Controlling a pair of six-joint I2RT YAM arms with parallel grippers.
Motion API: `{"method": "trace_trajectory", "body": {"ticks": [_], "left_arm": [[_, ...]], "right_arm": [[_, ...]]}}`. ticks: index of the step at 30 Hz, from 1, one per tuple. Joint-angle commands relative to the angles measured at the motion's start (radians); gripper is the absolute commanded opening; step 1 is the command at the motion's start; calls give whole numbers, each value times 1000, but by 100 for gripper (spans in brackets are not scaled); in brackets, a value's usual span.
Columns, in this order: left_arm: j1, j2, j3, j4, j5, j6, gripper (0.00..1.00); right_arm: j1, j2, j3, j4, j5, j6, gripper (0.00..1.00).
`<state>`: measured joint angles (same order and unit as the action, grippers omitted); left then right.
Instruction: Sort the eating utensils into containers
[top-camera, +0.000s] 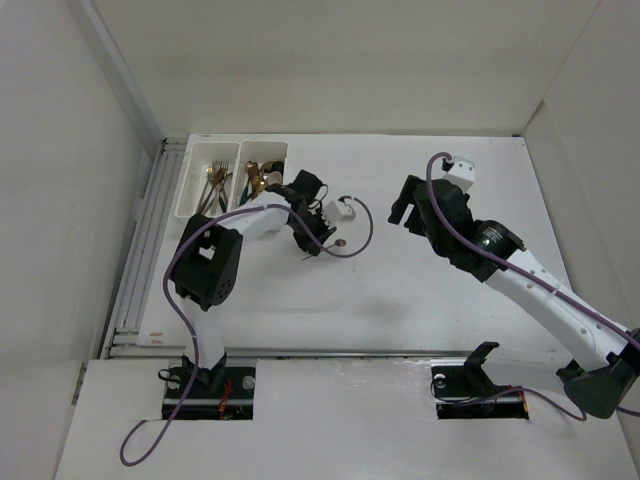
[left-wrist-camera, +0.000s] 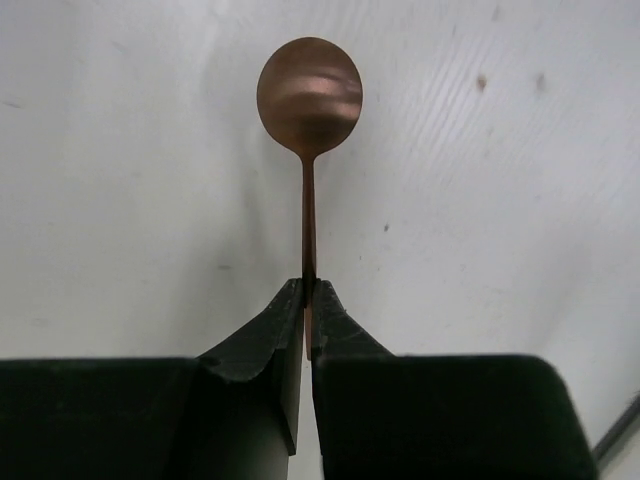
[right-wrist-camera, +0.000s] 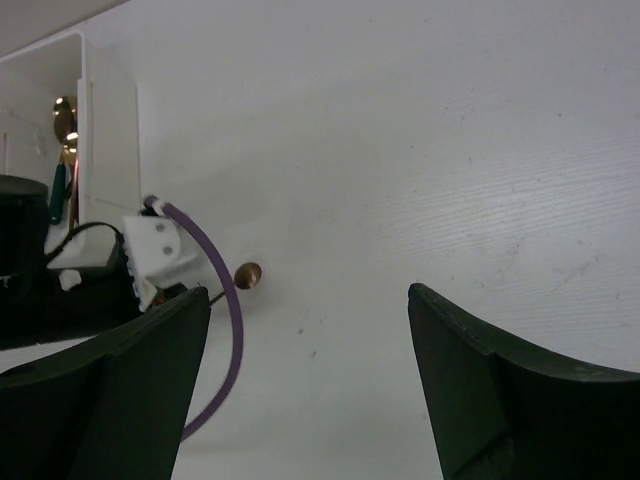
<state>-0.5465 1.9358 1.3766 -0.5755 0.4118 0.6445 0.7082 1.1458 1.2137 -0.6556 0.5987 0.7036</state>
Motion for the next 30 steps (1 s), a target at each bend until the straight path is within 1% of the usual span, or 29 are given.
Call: {"method": "trace_trajectory", "body": {"ticks": [1,2,3,5,6,7,10,11,15,17,19,20,21,22,23,24,25,27,28,29,30], "left_arm": [[49,-121,125,43,192,-190,0],[60,-144,153,67,202,-279,0],[72,-167,163,124,202,-322,0],[115,-228,173,186,176,-409,0],[132,-245,185,213,154,-489,0],[170,-270,196,259,92,-524,0],[227,-281,236,282,-14,-603,0],[262,-268,236,282,-93,-603,0],[338,-207,260,282,-223,-614,0],[358,-178,269,282,-238,-623,0],[370,-137,269,282,-248,-585,0],[370,-121,279,282,-261,-573,4],[370,-91,279,257,-272,-563,11],[370,-75,291,244,-281,-554,21],[379,-63,311,232,-291,-554,36],[379,-52,320,212,-304,-572,56],[391,-41,331,212,-338,-591,61],[405,-41,358,212,-350,-646,68],[405,-66,369,212,-350,-660,76],[421,-78,380,212,-350,-672,81],[433,-93,401,226,-360,-672,82]], "right_arm": [[10,-23,4,7,19,-4,85],[10,-23,4,7,19,-4,85],[10,-23,4,7,19,-4,85],[10,-23,4,7,19,-4,85],[10,-23,4,7,19,-4,85],[10,-23,4,7,19,-4,85],[10,-23,4,7,19,-4,85],[10,-23,-5,7,19,-4,85],[10,-23,-5,16,19,-4,85],[10,-14,6,16,19,-4,85],[10,-14,20,16,19,-4,85],[10,-5,20,16,19,-4,85],[10,-4,20,16,19,-13,85],[10,-4,30,7,19,-13,85],[10,-4,30,7,19,-13,85],[10,-4,30,7,19,-13,85],[10,-4,30,-4,29,-13,86],[10,-15,30,-4,29,-13,86],[10,-15,30,-4,29,-13,87],[10,-15,30,-13,29,-13,87],[10,-24,30,-13,29,-13,88]]}}
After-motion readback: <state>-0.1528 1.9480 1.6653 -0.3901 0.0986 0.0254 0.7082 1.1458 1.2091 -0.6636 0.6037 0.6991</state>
